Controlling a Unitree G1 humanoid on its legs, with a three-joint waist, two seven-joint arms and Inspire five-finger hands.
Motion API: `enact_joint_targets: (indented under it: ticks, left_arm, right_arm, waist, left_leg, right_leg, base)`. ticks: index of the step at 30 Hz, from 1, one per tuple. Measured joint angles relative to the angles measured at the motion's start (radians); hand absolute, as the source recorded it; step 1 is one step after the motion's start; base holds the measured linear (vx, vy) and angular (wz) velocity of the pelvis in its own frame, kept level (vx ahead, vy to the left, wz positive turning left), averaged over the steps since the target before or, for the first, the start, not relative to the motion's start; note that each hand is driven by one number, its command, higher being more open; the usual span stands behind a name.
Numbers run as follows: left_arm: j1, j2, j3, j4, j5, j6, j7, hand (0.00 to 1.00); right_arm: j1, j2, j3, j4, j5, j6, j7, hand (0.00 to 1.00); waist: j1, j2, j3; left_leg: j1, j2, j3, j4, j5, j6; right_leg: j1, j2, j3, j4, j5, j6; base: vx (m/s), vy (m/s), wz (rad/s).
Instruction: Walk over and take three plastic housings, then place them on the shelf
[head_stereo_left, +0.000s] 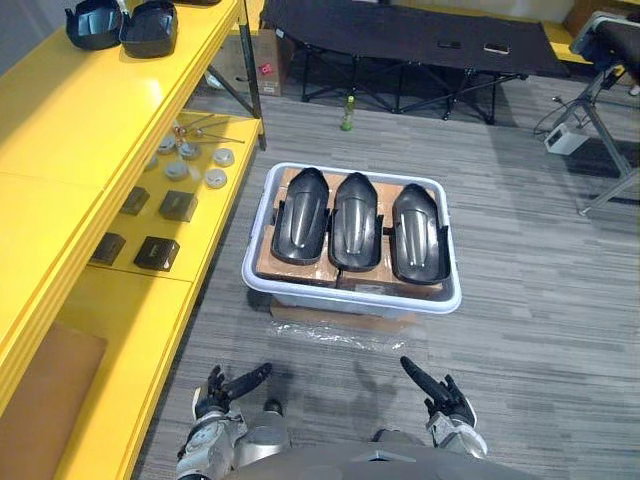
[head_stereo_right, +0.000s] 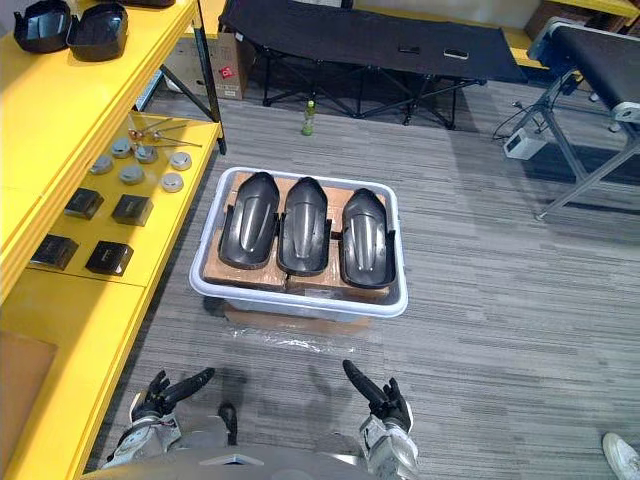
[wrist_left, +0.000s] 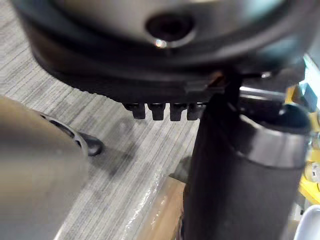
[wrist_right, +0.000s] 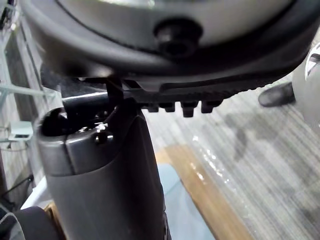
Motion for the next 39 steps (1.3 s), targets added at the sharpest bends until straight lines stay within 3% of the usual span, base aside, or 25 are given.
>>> enact_joint_targets:
  ticks: [5,9,10,11,12,13,14,17,20,24,26,27,29,31,33,35,38,39]
  left_arm:
    - [0.001,0.009,0.000,0.018,-0.003,-0.008,-0.001,1.00]
    - [0.000,0.006,0.003,0.030,0.005,-0.017,0.000,1.00]
    - [0.002,0.009,0.004,0.031,0.010,-0.024,0.003,1.00]
    - [0.002,0.018,0.010,0.028,0.008,-0.027,0.004,1.00]
    - [-0.007,0.031,0.029,0.006,0.012,-0.031,0.007,1.00]
    - [-0.004,0.021,0.029,-0.002,0.018,-0.035,0.012,1.00]
    - [0.006,0.036,0.032,0.002,0.023,-0.032,0.019,1.00]
    - [0.000,0.040,0.032,0.001,0.023,-0.033,0.019,1.00]
    - [0.009,0.041,0.031,0.002,0.003,-0.026,0.019,1.00]
    - [0.018,0.047,0.039,0.001,0.002,-0.026,0.023,1.00]
    - [0.019,0.042,0.042,0.009,-0.004,-0.022,0.031,1.00]
    - [0.012,0.036,0.042,0.025,-0.027,-0.018,0.035,1.00]
    - [0.002,0.005,0.048,0.053,-0.072,-0.009,0.034,1.00]
    - [0.007,-0.017,0.050,0.071,-0.091,-0.014,0.019,1.00]
    - [0.007,-0.023,0.051,0.068,-0.091,-0.029,0.011,1.00]
    - [-0.004,-0.024,0.068,0.063,-0.090,-0.038,0.011,1.00]
    - [-0.002,-0.032,0.068,0.065,-0.067,-0.028,-0.002,1.00]
    - [-0.006,-0.015,0.066,0.064,-0.055,-0.023,-0.005,1.00]
  right_arm:
    - [0.022,0.002,0.020,0.000,0.001,-0.001,0.001,1.00]
    - [0.028,0.003,0.021,-0.001,0.001,-0.010,0.001,1.00]
    - [0.030,0.006,0.021,0.000,0.000,-0.010,0.002,1.00]
    - [0.037,0.011,0.020,-0.001,0.000,-0.012,0.002,1.00]
    - [0.044,0.022,0.020,-0.008,0.000,-0.024,0.006,1.00]
    - [0.049,0.010,0.021,-0.014,0.000,-0.033,0.011,1.00]
    - [0.043,0.014,0.022,0.001,-0.001,-0.034,0.021,1.00]
    - [0.055,0.019,0.020,0.003,-0.001,-0.036,0.025,1.00]
    - [0.064,0.022,0.020,0.012,-0.002,-0.037,0.039,1.00]
    - [0.064,0.026,0.022,0.033,-0.001,-0.036,0.064,1.00]
    - [0.046,0.025,0.022,0.033,0.000,-0.036,0.066,1.00]
    - [0.026,0.023,0.022,0.033,0.001,-0.037,0.062,1.00]
    - [0.014,-0.004,0.022,0.032,0.001,-0.036,0.061,1.00]
    - [0.026,-0.033,0.021,0.033,0.001,-0.031,0.056,1.00]
    - [0.036,-0.054,0.021,0.038,-0.001,-0.023,0.055,1.00]
    - [0.036,-0.065,0.020,0.059,-0.003,-0.009,0.052,1.00]
    - [0.056,-0.074,0.012,0.073,-0.002,-0.011,0.034,1.00]
    - [0.052,-0.047,0.006,0.070,-0.001,-0.012,0.012,1.00]
  waist:
    - [0.002,-0.014,-0.007]
    - [-0.002,-0.007,-0.002]
    - [-0.004,-0.006,-0.001]
    - [-0.006,-0.020,-0.003]
    - [-0.003,-0.054,0.010]
    - [-0.004,-0.028,0.012]
    - [0.001,-0.028,0.019]
    - [0.000,-0.032,0.012]
    - [0.000,-0.031,0.013]
    - [0.003,-0.056,-0.005]
    - [0.004,-0.056,-0.019]
    - [0.003,-0.062,-0.028]
    - [-0.001,-0.013,-0.032]
    - [-0.002,0.017,-0.046]
    - [-0.006,0.031,-0.045]
    - [-0.005,0.027,-0.015]
    - [-0.015,0.034,-0.017]
    - [-0.023,0.007,-0.012]
  left_leg:
    - [0.018,-0.015,-0.017,-0.081,0.039,0.011]
    - [0.052,-0.012,-0.052,-0.203,0.081,0.041]
    - [0.049,-0.008,-0.072,-0.202,0.067,0.042]
    - [0.049,-0.016,-0.082,-0.200,0.042,0.034]
    - [-0.005,-0.024,-0.065,0.051,-0.023,0.048]
    - [-0.007,-0.001,-0.072,0.113,-0.114,0.046]
    - [-0.002,0.001,-0.073,0.130,-0.153,0.088]
    - [-0.021,0.011,-0.102,0.100,-0.146,0.107]
    - [-0.033,0.021,-0.140,0.105,-0.134,0.095]
    - [-0.021,0.017,-0.149,0.114,-0.123,0.037]
    - [-0.030,0.018,-0.147,0.126,-0.134,0.006]
    - [-0.040,0.020,-0.139,0.139,-0.136,-0.001]
    - [-0.046,0.049,-0.135,0.166,-0.149,-0.025]
    - [-0.061,0.067,-0.120,0.196,-0.144,-0.044]
    - [-0.142,0.087,-0.119,0.355,-0.140,-0.052]
    - [-0.177,0.103,-0.100,0.462,-0.134,-0.075]
    - [-0.126,0.093,-0.063,0.265,-0.107,-0.056]
    - [-0.073,0.053,-0.049,0.147,-0.067,-0.040]
  right_leg:
    - [-0.011,-0.005,-0.031,0.008,0.015,-0.003]
    - [-0.095,-0.025,-0.034,0.184,0.022,-0.015]
    - [-0.126,-0.026,-0.035,0.245,0.058,-0.064]
    - [-0.142,-0.035,-0.030,0.261,0.073,-0.086]
    - [-0.161,-0.075,-0.018,0.320,0.064,-0.087]
    - [-0.166,-0.058,-0.022,0.355,0.057,-0.084]
    - [-0.166,-0.062,0.007,0.362,0.042,-0.075]
    - [-0.169,-0.020,0.033,0.259,0.038,-0.080]
    - [-0.164,0.010,0.061,0.214,0.038,-0.080]
    - [-0.099,0.040,0.044,0.124,0.057,-0.060]
    - [-0.067,0.052,0.028,0.059,-0.019,-0.063]
    - [-0.065,0.054,0.028,0.047,-0.068,-0.048]
    - [-0.062,0.081,0.029,0.041,-0.100,-0.055]
    - [-0.060,0.096,0.030,0.036,-0.119,-0.065]
    - [-0.052,0.104,0.023,0.035,-0.134,-0.070]
    - [0.001,0.102,0.001,0.025,-0.136,-0.075]
    - [0.009,0.103,-0.021,0.016,-0.137,-0.065]
    - [0.006,0.074,-0.020,0.014,-0.131,-0.055]
  base:
    - [-0.12,0.044,0.10]
    - [-0.16,0.057,0.19]
    - [-0.12,0.064,0.30]
    - [-0.04,0.141,0.24]
    - [0.05,0.130,0.03]
    - [0.04,0.164,-0.11]
    - [-0.01,0.092,-0.05]
    - [-0.03,0.043,0.14]
    - [0.01,-0.024,0.20]
    - [0.06,-0.166,0.18]
    - [0.13,-0.236,-0.12]
    - [0.15,-0.304,-0.19]
    - [0.09,-0.210,-0.15]
    - [0.08,-0.094,-0.05]
    - [0.08,-0.082,0.13]
    - [0.09,-0.053,0.26]
    - [0.05,0.031,0.19]
    - [0.05,0.074,0.09]
